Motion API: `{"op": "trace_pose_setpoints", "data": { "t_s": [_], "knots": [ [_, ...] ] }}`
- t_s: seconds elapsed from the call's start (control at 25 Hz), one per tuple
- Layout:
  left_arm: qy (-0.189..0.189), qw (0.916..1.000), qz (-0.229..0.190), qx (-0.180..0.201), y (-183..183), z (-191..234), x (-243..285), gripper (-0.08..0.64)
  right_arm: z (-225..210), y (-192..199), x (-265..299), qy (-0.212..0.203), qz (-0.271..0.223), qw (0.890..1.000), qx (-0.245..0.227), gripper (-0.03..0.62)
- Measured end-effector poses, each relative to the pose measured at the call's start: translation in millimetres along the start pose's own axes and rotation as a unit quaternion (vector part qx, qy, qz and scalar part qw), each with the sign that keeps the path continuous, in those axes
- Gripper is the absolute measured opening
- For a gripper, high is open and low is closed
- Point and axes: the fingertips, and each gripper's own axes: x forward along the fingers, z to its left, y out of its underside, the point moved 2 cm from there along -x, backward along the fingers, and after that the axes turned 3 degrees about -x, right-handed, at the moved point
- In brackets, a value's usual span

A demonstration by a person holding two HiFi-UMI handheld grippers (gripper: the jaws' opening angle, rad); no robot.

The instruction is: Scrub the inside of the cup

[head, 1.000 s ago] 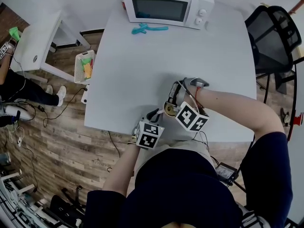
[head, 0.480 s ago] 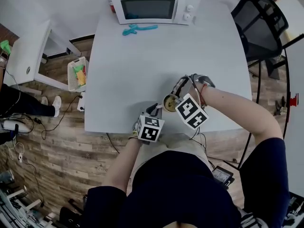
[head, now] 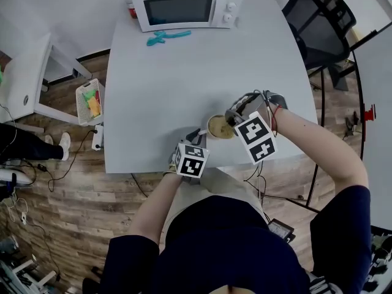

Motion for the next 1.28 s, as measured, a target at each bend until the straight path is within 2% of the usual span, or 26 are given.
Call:
{"op": "trace_pose_setpoints", "data": {
  "t_s": [0.2, 0.6, 0.8, 0.96, 1.16, 1.28],
  "knots": [
    [0.012, 0.9999, -0.002, 0.003, 0.9, 1.7, -0.6, 0.048, -0.4, -0.2, -13.3, 0.018, 0.011, 0.999, 0.034, 0.031],
    [0.03, 0.9994, 0.001, 0.014, 5.0, 1.5, -3.7, 0.049, 4.1, -4.0, -36.7, 0.042, 0.025, 0.996, 0.071, 0.031],
    [0.032, 0.9993, -0.001, 0.016, 8.9, 4.3, -10.2, 0.048, 11.2, -33.1, -50.1, 0.032, 0.009, 0.998, 0.056, 0.031],
    [0.033, 0.9993, -0.002, 0.015, 10.4, 4.4, -13.8, 0.049, 24.0, -64.6, -52.3, 0.004, -0.011, 0.999, 0.032, 0.031],
    [0.034, 0.9993, -0.005, 0.014, 14.1, 5.5, -17.4, 0.049, 49.4, -84.9, -34.3, -0.067, -0.009, 0.998, 0.003, 0.031],
    [0.033, 0.9993, -0.004, 0.018, 15.4, 4.1, -19.1, 0.048, 52.2, -94.6, -20.5, -0.082, -0.014, 0.996, -0.008, 0.031]
  ]
}}
